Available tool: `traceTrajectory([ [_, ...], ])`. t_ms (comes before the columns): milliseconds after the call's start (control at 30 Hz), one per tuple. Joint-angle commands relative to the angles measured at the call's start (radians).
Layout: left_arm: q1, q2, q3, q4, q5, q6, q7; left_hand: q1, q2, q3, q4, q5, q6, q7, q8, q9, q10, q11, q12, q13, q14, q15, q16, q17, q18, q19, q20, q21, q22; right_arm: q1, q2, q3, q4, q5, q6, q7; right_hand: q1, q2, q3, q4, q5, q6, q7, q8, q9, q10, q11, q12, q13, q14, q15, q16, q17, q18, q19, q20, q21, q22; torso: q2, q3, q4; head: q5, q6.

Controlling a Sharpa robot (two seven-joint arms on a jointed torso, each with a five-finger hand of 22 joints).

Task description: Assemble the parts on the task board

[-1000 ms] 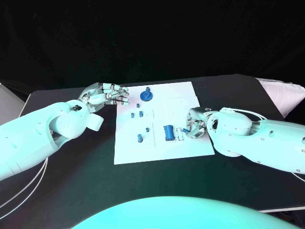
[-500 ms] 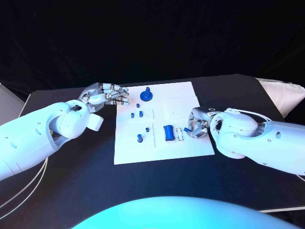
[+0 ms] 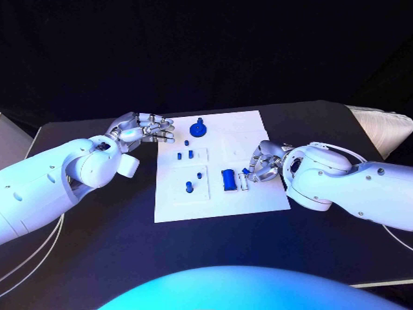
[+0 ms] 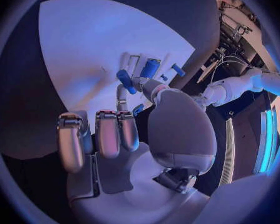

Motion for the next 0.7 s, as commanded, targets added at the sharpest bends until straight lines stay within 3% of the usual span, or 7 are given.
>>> traceTrajectory([
  [33,-0.001,0.0,0.0,0.004,0.005,0.018,0.002,-0.002,0.008,0.002,0.005,-0.003,0.002,0.007,0.0,-0.002,-0.004,0.001,0.003,0.001,0.007,-0.002,-0.005,0.002,0.014,0.008,-0.001,-0.007,-0.002,0.001,0.009,-0.001,-0.012,0.062,0.01,-0.01,-0.014,0.002,0.004,0.002,-0.001,0.006,0.004,0.003,-0.001,0.064,-0.006,0.003,0.218,0.055,-0.006,0.003,0.009,-0.007,0.105,-0.008,0.004,0.263,0.0,-0.0002,-0.0009,0.002,0.0],
  [267,-0.001,-0.002,0.0,0.005,0.005,0.019,-0.001,-0.001,0.008,0.001,0.005,-0.003,0.002,0.007,0.0,-0.002,-0.005,0.001,0.003,0.001,0.006,-0.001,-0.007,0.003,0.013,0.009,-0.001,-0.009,-0.003,-0.005,0.029,-0.006,-0.038,0.049,0.07,-0.015,-0.047,0.003,0.0,0.012,-0.031,0.004,0.005,0.002,-0.005,0.064,-0.004,0.002,0.218,0.054,-0.005,0.003,0.01,-0.007,0.105,-0.008,0.004,0.263,0.0,0.0017,0.0004,0.002,0.0],
  [700,-0.001,-0.002,0.0,0.005,0.005,0.021,-0.003,-0.001,0.008,0.001,0.006,-0.003,0.001,0.007,0.0,-0.002,-0.006,0.001,0.003,0.001,0.006,-0.001,-0.008,0.004,0.013,0.01,-0.001,-0.009,-0.004,-0.011,0.04,-0.008,-0.049,-0.043,0.102,-0.018,-0.104,0.007,-0.013,0.028,-0.116,0.005,0.006,0.002,-0.012,0.066,-0.003,0.004,0.22,0.054,-0.004,0.002,0.012,-0.007,0.105,-0.007,0.004,0.263,0.0,0.0015,-0.0004,0.001,0.0],
])
